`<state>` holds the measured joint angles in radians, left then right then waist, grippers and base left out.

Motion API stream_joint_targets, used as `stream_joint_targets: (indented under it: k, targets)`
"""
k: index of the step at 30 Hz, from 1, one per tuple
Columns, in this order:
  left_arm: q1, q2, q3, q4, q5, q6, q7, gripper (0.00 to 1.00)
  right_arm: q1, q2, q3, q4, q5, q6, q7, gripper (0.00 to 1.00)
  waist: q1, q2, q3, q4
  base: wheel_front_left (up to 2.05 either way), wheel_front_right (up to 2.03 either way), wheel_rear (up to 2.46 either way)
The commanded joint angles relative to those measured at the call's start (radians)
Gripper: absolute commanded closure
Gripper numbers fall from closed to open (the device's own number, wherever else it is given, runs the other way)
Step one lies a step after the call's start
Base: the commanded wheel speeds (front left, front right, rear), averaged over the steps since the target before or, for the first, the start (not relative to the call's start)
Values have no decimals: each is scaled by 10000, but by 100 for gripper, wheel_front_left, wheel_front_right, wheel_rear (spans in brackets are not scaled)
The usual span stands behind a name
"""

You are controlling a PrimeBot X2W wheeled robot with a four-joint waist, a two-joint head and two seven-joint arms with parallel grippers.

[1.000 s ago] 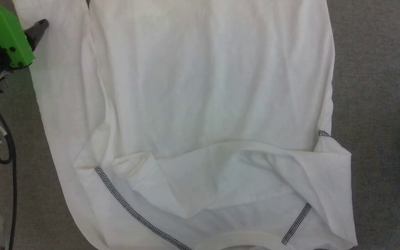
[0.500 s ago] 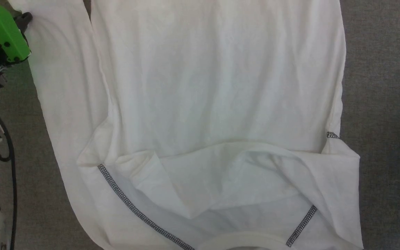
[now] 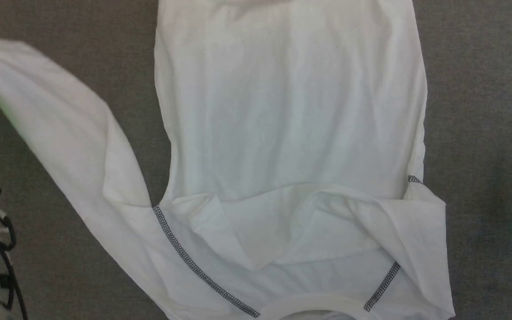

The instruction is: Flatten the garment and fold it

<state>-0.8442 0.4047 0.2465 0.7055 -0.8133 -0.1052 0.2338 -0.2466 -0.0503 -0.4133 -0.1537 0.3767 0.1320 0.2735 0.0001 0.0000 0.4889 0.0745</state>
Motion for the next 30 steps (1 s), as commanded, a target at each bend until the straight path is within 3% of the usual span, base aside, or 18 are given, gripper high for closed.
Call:
stream_joint_targets:
  k: [1, 6, 16, 24, 30]
  targets:
    - [467, 169, 279, 16, -161, -78, -389, 100, 247, 1, 21, 166, 96, -13, -78, 0, -1, 0, -1098, 292, 0, 0, 0]
    - [1823, 237, 1041, -420, -519, -156, -1474, 100, 736, 1, -32, 674, 290, -13, -241, 0, -1, 0, -2074, 597, 0, 0, 0]
    - [4066, 229, 983, -3450, -636, -213, -1207, 100, 1279, 1, 226, 1519, 693, -13, -653, 0, -1, 0, -3492, 839, 0, 0, 0]
    - [4700, -933, -668, -7123, -795, 151, 336, 100, 1412, 1, 417, 2016, 983, -13, -938, 0, -1, 0, -4234, 778, 0, 0, 0]
    - [4318, -2220, -2777, -8139, -515, 417, 1126, 100, 1389, 1, 499, 2146, 1043, -13, -1012, 0, -1, 0, -4284, 465, 0, 0, 0]
